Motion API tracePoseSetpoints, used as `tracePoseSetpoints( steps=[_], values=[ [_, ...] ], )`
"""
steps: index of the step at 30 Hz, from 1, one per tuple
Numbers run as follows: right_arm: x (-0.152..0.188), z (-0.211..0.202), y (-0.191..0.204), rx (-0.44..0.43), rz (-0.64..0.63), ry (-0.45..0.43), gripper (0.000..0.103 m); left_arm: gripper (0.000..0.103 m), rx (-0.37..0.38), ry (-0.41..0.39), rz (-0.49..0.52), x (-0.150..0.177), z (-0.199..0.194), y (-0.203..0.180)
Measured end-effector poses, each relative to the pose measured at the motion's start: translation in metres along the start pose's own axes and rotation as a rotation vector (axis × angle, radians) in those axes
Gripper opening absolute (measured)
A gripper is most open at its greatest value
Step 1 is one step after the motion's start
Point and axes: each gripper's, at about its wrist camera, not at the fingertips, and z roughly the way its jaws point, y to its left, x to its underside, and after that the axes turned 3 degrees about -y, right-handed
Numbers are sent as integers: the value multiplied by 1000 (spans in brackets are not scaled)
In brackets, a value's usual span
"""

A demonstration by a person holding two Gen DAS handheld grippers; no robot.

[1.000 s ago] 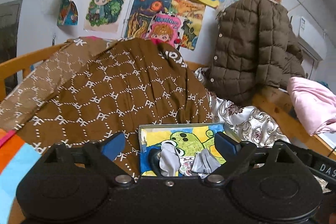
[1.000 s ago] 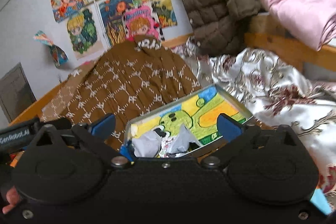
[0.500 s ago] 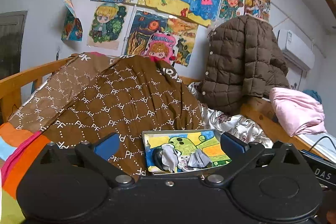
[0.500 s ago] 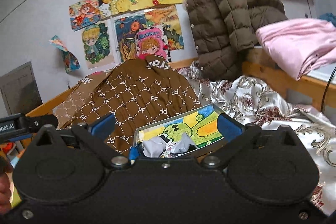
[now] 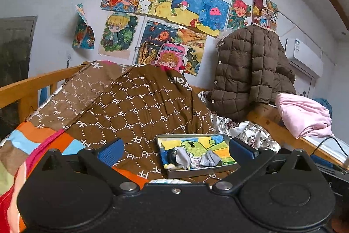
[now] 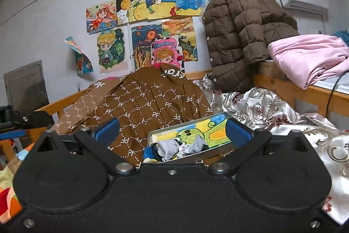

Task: Organize soft objects
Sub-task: 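Move both tools back from the tray to the pile of soft items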

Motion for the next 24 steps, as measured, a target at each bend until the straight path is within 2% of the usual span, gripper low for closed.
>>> tracePoseSetpoints(
  steps=[7, 18, 24],
  values=[
    [10, -7, -2, 38, 18, -27, 103, 102, -9, 17, 21, 21, -16, 4],
    [34, -7, -5, 98, -2, 56, 103, 102, -52, 67, 60, 66, -21, 31],
    [45, -9, 1, 94, -35, 118, 103, 102, -54, 128, 74, 88, -14, 44]
  ],
)
